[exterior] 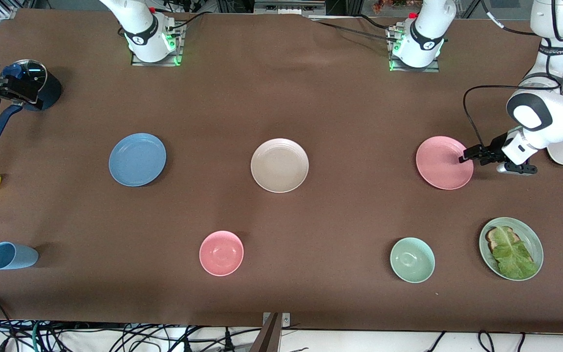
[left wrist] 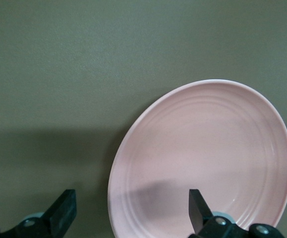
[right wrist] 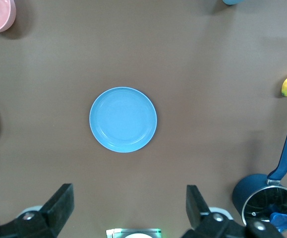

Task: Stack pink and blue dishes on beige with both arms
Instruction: 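Move the left gripper down to the pink plate's rim and grasp it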

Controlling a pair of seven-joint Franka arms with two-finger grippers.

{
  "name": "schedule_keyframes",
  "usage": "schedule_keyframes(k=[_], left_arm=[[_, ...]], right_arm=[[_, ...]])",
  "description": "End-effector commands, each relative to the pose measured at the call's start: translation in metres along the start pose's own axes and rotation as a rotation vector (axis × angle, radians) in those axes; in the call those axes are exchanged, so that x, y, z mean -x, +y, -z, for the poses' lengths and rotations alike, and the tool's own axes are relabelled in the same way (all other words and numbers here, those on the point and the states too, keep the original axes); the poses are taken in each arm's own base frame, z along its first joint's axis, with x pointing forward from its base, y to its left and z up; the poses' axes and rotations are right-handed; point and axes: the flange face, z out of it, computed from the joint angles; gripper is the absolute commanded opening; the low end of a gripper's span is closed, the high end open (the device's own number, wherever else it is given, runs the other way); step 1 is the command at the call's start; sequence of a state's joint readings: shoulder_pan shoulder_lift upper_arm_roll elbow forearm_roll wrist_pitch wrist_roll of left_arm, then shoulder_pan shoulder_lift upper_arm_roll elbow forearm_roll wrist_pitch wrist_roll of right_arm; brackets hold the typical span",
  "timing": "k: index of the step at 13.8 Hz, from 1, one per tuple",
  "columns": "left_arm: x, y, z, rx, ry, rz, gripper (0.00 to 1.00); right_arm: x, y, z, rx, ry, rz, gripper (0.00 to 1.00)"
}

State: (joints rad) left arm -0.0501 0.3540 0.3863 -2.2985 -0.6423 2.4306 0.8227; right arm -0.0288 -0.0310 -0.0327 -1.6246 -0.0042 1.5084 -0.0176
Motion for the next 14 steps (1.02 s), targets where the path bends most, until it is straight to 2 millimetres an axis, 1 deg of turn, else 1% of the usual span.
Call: schedule_keyframes(k=[1, 3, 8, 10, 13, 14], left_arm=[[-0.0022, -0.0017, -0.0107, 0.027, 0.034, -0.025, 0.98], [-0.0027, -0.0008, -0.0129, 0.033, 0.048, -0.039, 0.76], [-0.0026, 0.001, -0.012, 0.042, 0.045, -0.058, 0.54], [-0.0021, 0.0002, -0.0126, 0.043, 0.045, -0.113, 0.32], [-0.0021, 0.0002, -0.0126, 0.043, 0.045, -0.123, 0.01], [-0.0018, -0.0005, -0.0122, 0.042, 0.046, -0.121, 0.0]], right_arm=[[0.0036, -0.0007, 0.0011, -0.012, -0.004, 0.005, 1.0], [0.0034, -0.0007, 0.0013, -0.012, -0.002, 0.005, 1.0], [0.0036, -0.0007, 0.0011, -0.012, -0.004, 0.003, 1.0], [0.0034, -0.0007, 0.0013, -0.012, -0.002, 0.005, 1.0], [0.0034, -0.0007, 0.0013, -0.012, -0.002, 0.005, 1.0], [0.0034, -0.0007, 0.0013, -0.012, -0.002, 0.005, 1.0]])
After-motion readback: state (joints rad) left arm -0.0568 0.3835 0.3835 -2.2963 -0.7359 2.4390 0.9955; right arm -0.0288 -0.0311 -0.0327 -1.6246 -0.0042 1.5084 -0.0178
